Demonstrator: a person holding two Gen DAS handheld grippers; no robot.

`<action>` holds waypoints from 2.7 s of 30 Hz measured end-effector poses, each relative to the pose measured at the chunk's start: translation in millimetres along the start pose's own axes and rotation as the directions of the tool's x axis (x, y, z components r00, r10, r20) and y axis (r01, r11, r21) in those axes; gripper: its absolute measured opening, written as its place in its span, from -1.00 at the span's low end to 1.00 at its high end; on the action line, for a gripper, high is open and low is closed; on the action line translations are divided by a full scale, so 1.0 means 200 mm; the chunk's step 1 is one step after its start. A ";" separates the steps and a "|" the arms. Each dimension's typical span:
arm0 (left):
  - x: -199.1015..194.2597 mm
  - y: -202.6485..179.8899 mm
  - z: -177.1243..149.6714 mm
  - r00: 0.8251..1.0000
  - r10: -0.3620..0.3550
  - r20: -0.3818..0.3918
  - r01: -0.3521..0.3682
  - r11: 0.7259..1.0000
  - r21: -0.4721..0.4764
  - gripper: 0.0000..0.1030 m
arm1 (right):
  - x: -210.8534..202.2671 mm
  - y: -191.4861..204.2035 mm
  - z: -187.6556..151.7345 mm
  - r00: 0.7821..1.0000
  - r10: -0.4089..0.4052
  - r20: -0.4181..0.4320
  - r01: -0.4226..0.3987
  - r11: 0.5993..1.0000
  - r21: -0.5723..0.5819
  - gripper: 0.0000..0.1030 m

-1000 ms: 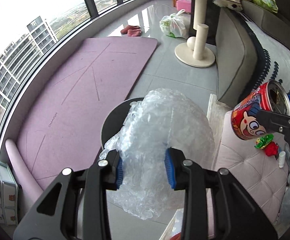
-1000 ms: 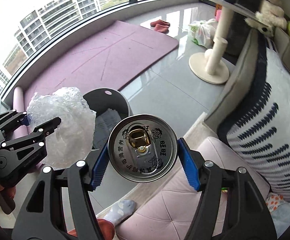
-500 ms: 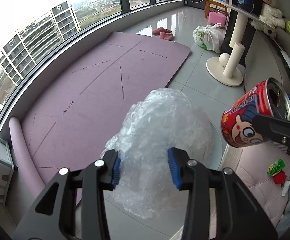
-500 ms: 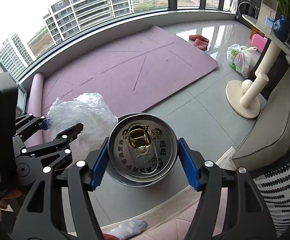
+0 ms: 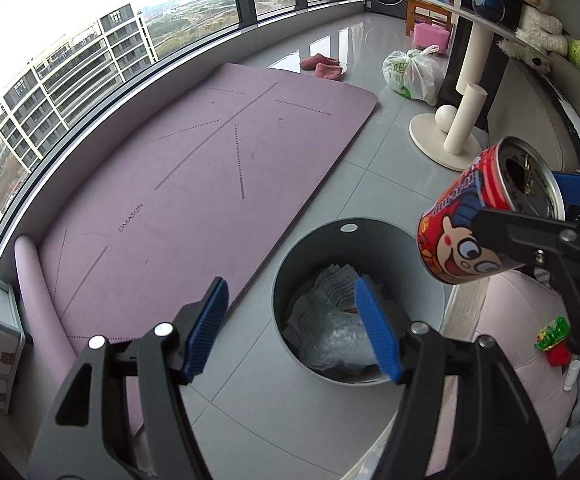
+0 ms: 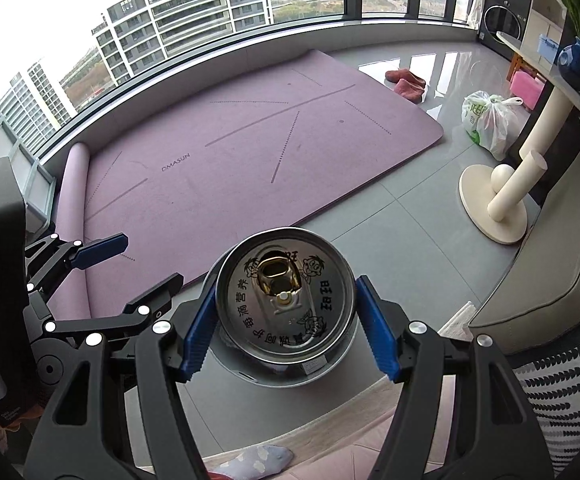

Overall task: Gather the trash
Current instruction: 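Carry can and bubble wrap over the grey bin and open both tools, then grasp the red cloth with the right tool while the left tool grasps the green wrapper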

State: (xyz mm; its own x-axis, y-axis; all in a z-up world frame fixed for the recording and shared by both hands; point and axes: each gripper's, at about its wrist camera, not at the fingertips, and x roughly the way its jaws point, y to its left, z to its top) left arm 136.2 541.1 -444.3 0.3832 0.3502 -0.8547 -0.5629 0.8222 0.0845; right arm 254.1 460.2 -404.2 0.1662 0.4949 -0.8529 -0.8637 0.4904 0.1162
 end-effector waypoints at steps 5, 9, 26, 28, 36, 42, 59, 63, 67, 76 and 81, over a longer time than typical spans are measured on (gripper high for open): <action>-0.01 0.05 -0.04 1.000 0.017 -0.015 -0.017 1.000 0.003 0.29 | 0.05 0.05 0.05 1.000 0.025 0.004 -0.025 1.000 -0.018 0.24; -0.03 0.09 -0.06 0.999 0.028 -0.021 -0.027 1.000 0.007 0.29 | 0.10 0.08 0.09 0.999 0.033 -0.006 -0.033 0.999 -0.043 0.43; -0.06 -0.41 -0.03 0.997 -0.075 -0.015 0.076 0.978 0.194 0.29 | -0.13 -0.35 -0.35 0.996 -0.086 -0.033 0.089 0.986 0.139 0.45; -0.07 -0.54 -0.04 0.994 -0.106 -0.021 0.108 0.966 0.235 0.29 | -0.18 -0.46 -0.47 0.992 -0.118 -0.050 0.126 0.974 0.189 0.45; -0.08 -1.15 -0.17 0.968 -0.243 -0.064 0.247 0.872 0.423 0.32 | -0.44 -0.89 -1.00 0.961 -0.252 -0.117 0.278 0.866 0.415 0.45; -0.06 -1.59 -0.34 0.938 -0.327 -0.116 0.335 0.761 0.556 0.33 | -0.58 -1.17 -1.40 0.926 -0.333 -0.178 0.374 0.737 0.563 0.45; 0.39 -2.59 -0.86 0.881 -0.438 -0.181 0.412 0.521 0.748 0.33 | -0.31 -1.75 -2.34 0.872 -0.414 -0.263 0.448 0.452 0.771 0.33; 0.52 -2.71 -0.95 0.879 -0.441 -0.183 0.409 0.498 0.765 0.33 | -0.21 -1.83 -2.43 0.874 -0.416 -0.252 0.432 0.426 0.795 0.33; 0.59 -2.81 -0.97 0.877 -0.446 -0.178 0.406 0.488 0.773 0.33 | -0.13 -1.86 -2.48 0.878 -0.412 -0.241 0.418 0.418 0.806 0.33; 0.73 -2.93 -1.05 0.881 -0.425 -0.208 0.408 0.459 0.789 0.31 | -0.06 -1.89 -2.53 0.881 -0.405 -0.245 0.413 0.404 0.816 0.33; 0.81 -2.95 -1.09 0.869 -0.403 -0.288 0.463 0.455 0.761 -0.43 | -0.01 -1.91 -2.56 0.885 -0.392 -0.252 0.412 0.406 0.816 0.23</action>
State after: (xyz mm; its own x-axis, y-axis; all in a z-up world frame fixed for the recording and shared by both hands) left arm 371.1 14.9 -743.3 0.3492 -0.1565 -0.9239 0.4786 0.8774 0.0323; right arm 340.0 -95.6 -707.4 0.3655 0.0651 -0.9285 0.1063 0.9881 0.1112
